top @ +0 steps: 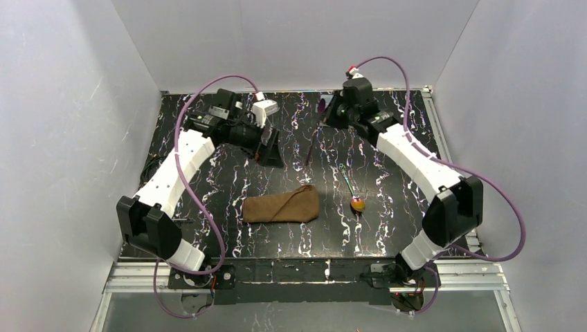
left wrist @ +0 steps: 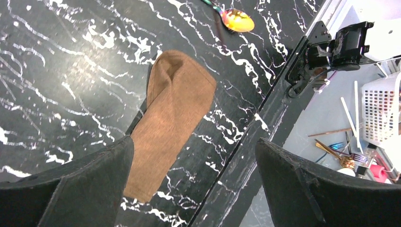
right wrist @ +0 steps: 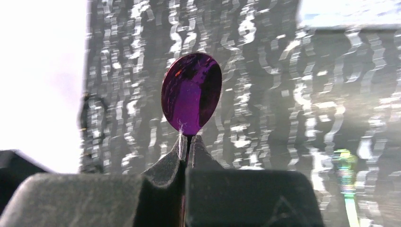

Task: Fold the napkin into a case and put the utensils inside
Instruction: Pass from the right arm to the left

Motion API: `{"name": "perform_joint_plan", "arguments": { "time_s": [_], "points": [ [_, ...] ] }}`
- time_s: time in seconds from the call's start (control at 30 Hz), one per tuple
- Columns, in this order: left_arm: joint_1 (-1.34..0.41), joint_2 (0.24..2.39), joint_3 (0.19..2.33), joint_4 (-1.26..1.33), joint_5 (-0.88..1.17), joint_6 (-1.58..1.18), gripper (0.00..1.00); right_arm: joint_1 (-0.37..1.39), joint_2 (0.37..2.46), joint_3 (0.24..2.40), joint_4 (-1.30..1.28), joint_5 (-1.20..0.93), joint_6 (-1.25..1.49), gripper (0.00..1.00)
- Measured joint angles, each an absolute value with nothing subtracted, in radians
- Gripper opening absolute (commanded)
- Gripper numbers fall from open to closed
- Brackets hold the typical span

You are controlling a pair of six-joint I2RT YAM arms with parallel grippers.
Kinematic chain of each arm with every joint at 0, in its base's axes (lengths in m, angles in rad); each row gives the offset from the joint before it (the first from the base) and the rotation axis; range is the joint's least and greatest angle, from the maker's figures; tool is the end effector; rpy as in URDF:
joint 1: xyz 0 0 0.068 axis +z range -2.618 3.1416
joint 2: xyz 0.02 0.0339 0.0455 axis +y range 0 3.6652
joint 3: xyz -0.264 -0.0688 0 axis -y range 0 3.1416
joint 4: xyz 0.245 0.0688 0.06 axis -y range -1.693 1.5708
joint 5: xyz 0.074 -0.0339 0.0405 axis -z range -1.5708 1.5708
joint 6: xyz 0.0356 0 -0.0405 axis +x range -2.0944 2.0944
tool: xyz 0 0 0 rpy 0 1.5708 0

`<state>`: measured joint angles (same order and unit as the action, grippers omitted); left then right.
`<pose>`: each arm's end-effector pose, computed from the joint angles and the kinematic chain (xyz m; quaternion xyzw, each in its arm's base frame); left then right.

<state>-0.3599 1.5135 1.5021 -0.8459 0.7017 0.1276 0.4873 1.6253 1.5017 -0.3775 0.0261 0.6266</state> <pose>0.2884 -0.1331 0.3578 0.3289 0.8250 -0.3579 0.2884 0.3371 0.1776 0.3538 0.0665 0.8577 0.2599 0.4386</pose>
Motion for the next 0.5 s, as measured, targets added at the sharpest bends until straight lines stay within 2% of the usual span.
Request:
{"name": "perform_joint_plan", "arguments": {
  "time_s": [0.13, 0.37, 0.43, 0.47, 0.5],
  "points": [
    [-0.417, 1.514, 1.496, -0.773, 0.677, 0.083, 0.95, 0.591, 1.597, 1.481, -0.305, 0.042, 0.790, 0.01],
    [-0.421, 1.518, 1.496, -0.699, 0.672, 0.025, 0.77, 0.665, 1.597, 1.475, -0.244, 0.082, 0.959, 0.01],
    [-0.421, 1.518, 1.486, -0.684, 0.673, 0.022, 0.64, 0.673, 1.597, 1.475, -0.228, 0.088, 0.988, 0.01],
    [-0.421, 1.518, 1.479, -0.680, 0.673, 0.021, 0.52, 0.677, 1.597, 1.474, -0.220, 0.090, 1.000, 0.01],
    [-0.421, 1.518, 1.470, -0.680, 0.675, 0.021, 0.31, 0.682, 1.597, 1.472, -0.209, 0.091, 1.011, 0.01]
  ]
}}
